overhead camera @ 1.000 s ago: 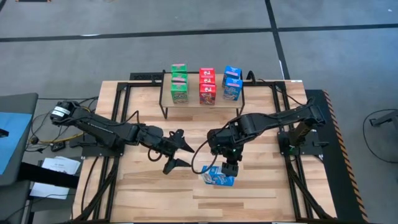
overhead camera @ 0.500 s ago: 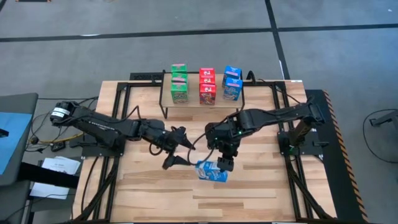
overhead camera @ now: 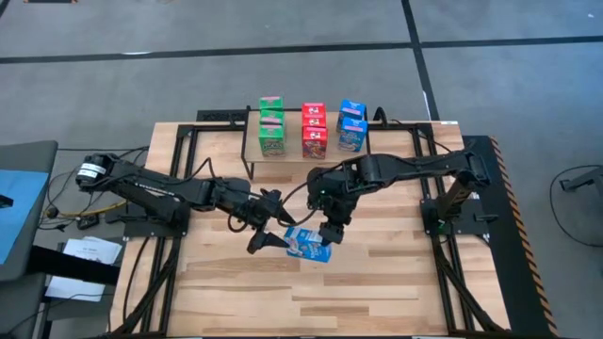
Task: Stack cereal on shelf
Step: Put the blue cereal box on the shelf aligned with the other blue cereal boxes
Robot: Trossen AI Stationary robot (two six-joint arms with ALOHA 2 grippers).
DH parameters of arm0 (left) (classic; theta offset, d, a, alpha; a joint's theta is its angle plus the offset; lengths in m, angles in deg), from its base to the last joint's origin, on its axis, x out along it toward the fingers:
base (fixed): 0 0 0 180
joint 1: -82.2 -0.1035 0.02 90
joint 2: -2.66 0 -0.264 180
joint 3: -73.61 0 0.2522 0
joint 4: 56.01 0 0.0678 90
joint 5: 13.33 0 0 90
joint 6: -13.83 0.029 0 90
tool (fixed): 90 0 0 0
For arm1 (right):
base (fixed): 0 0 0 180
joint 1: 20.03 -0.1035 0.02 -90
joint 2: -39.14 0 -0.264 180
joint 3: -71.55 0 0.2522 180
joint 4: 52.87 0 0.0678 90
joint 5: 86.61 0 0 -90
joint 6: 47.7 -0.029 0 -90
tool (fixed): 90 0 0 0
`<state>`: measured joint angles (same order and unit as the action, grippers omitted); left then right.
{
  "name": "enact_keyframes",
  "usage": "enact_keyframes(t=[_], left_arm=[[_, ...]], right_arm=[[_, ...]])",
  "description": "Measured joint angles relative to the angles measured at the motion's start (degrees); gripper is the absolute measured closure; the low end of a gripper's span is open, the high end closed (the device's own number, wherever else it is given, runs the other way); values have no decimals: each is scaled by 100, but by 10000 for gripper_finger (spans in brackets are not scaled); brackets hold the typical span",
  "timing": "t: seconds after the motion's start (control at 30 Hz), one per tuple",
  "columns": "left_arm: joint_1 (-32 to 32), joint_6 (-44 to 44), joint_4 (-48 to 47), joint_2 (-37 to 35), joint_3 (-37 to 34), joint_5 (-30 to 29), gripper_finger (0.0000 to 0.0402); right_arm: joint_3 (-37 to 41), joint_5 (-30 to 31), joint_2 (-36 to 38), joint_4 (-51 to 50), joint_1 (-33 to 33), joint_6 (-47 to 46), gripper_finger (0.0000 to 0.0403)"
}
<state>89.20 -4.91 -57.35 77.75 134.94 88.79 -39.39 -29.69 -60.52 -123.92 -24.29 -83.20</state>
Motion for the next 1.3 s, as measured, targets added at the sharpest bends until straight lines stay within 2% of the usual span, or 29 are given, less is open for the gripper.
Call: enact_keyframes(t=[0.3, 0.53, 0.63, 1.13, 1.3], left_arm=[[-34, -18, -20, 112, 12, -41, 48], [-90, -334, 109, 849, 229, 956, 49], [-90, -365, 114, 1045, 361, 1202, 49], [-90, -236, 106, 1123, 476, 1268, 49], [-90, -240, 116, 1123, 474, 1268, 66]], right_arm=[[0, -140, 0, 1, -18, 257, 203], [1, -133, 0, 58, -18, 268, 203], [2, -137, 2, 36, -28, 267, 203], [2, -138, 2, -77, -51, 260, 203], [2, -138, 2, -75, -51, 257, 203]])
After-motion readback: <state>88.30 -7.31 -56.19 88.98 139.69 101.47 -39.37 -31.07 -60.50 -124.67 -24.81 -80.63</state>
